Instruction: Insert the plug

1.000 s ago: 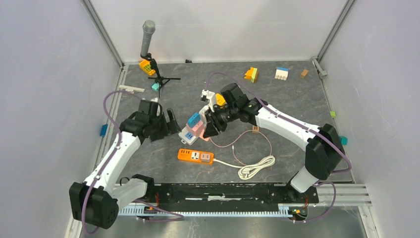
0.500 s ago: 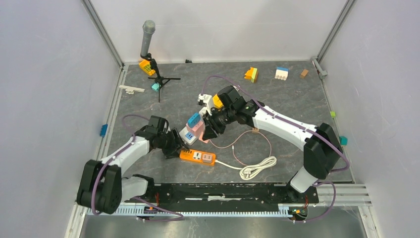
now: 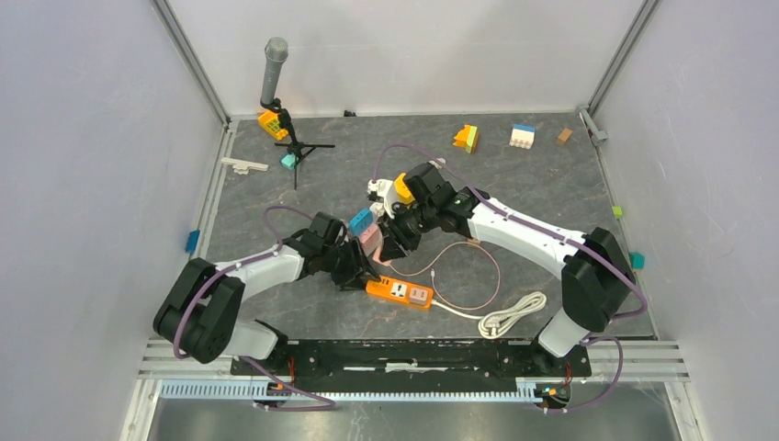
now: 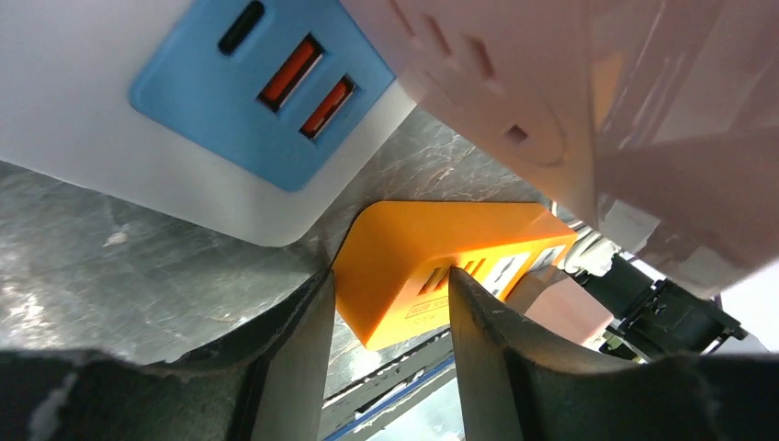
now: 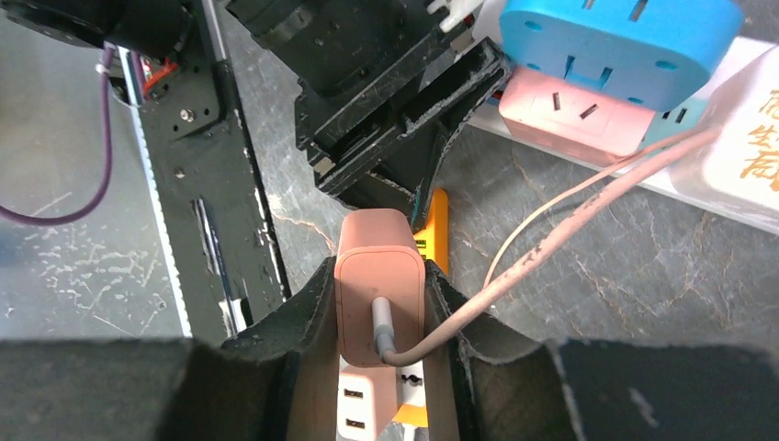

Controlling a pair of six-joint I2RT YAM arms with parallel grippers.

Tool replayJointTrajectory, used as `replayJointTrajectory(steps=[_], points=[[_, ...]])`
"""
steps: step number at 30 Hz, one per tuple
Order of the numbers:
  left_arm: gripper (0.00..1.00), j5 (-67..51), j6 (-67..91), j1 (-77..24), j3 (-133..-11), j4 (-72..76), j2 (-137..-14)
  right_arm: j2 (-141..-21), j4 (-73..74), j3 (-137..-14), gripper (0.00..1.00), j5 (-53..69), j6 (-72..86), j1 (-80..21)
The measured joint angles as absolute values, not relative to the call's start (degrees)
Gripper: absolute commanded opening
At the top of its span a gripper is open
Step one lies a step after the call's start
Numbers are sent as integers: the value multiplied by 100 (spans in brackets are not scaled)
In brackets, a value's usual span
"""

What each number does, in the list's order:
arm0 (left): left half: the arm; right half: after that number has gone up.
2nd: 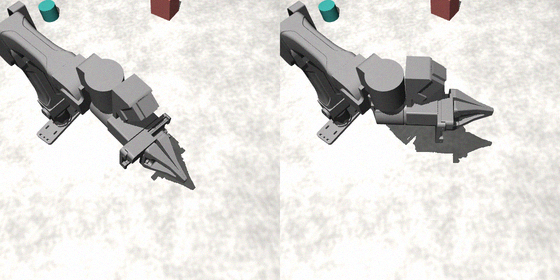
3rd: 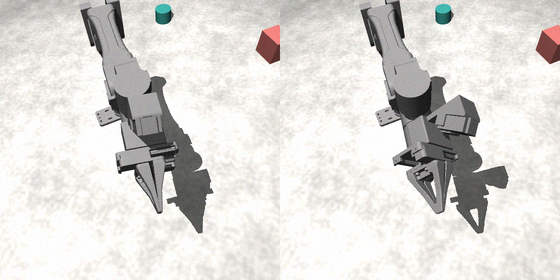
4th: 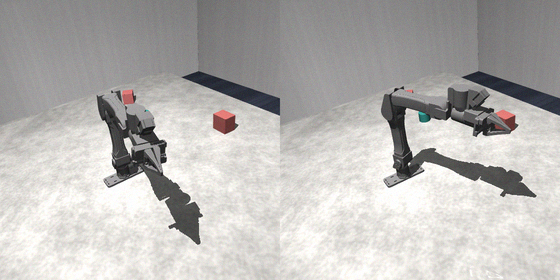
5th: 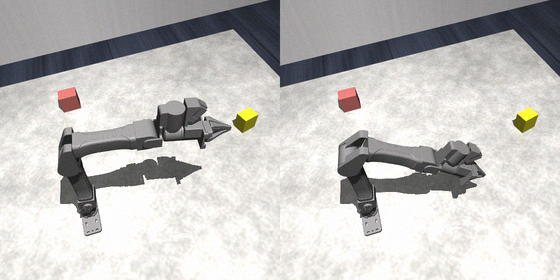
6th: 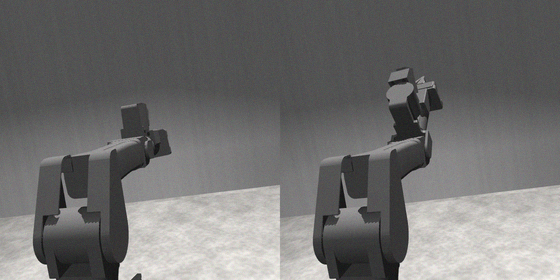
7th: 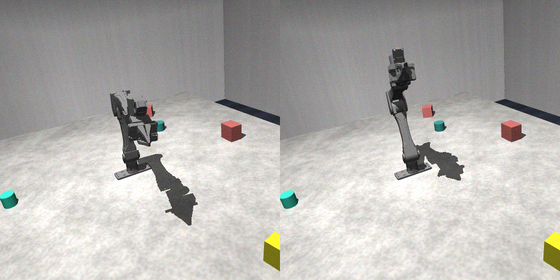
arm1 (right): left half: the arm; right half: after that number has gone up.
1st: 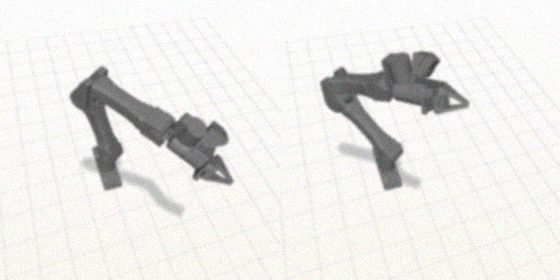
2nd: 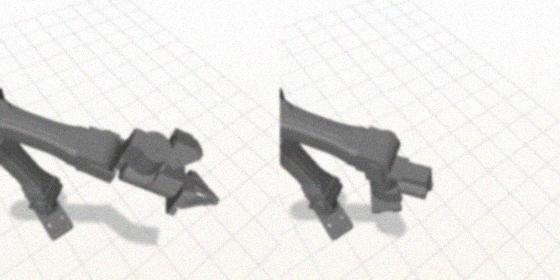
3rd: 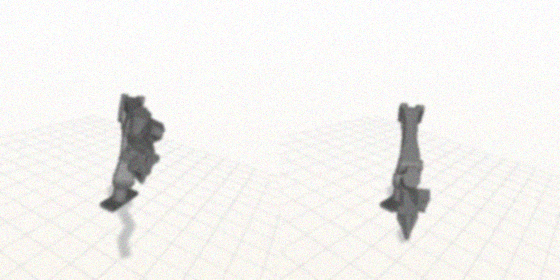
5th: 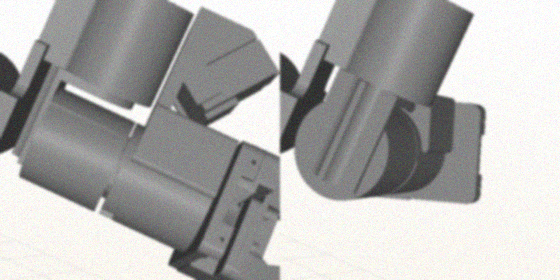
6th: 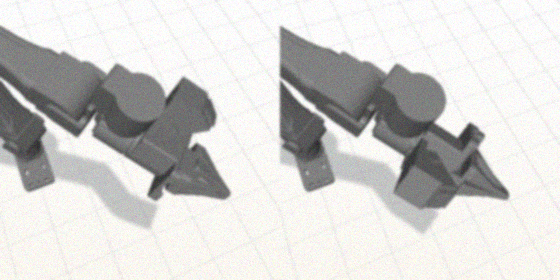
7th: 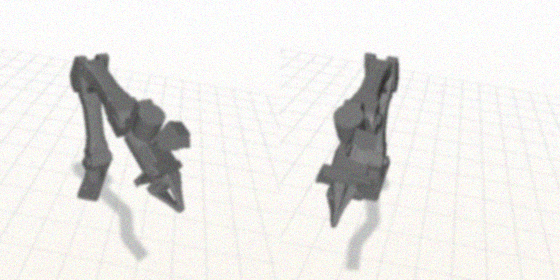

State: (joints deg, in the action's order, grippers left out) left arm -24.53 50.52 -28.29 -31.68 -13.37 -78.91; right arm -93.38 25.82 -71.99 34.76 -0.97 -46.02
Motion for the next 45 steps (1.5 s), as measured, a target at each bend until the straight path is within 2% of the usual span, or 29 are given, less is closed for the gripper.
replayJointTrajectory(steps=[9, 14, 20, 29, 45], points=[[67, -2311, 5319, -3015, -3417, -1358, -7961, -9338, 2814, -6890, 0, 3127, -333, -4609], [79, -1935, 5264, -2965, -3691, -1909, -7424, -9338, 2827, -6696, 0, 2936, -399, -4657], [99, -897, 4875, -2753, -4292, -2952, -6484, -9338, 2836, -6549, 0, 2674, -464, -4812], [100, 438, 4165, -2727, -5043, -3701, -5575, -9338, 2858, -6488, 0, 2235, -460, -5116], [100, 851, 3793, -2707, -5129, -4075, -5627, -9341, 2941, -6237, 0, 1824, -307, -5494]])
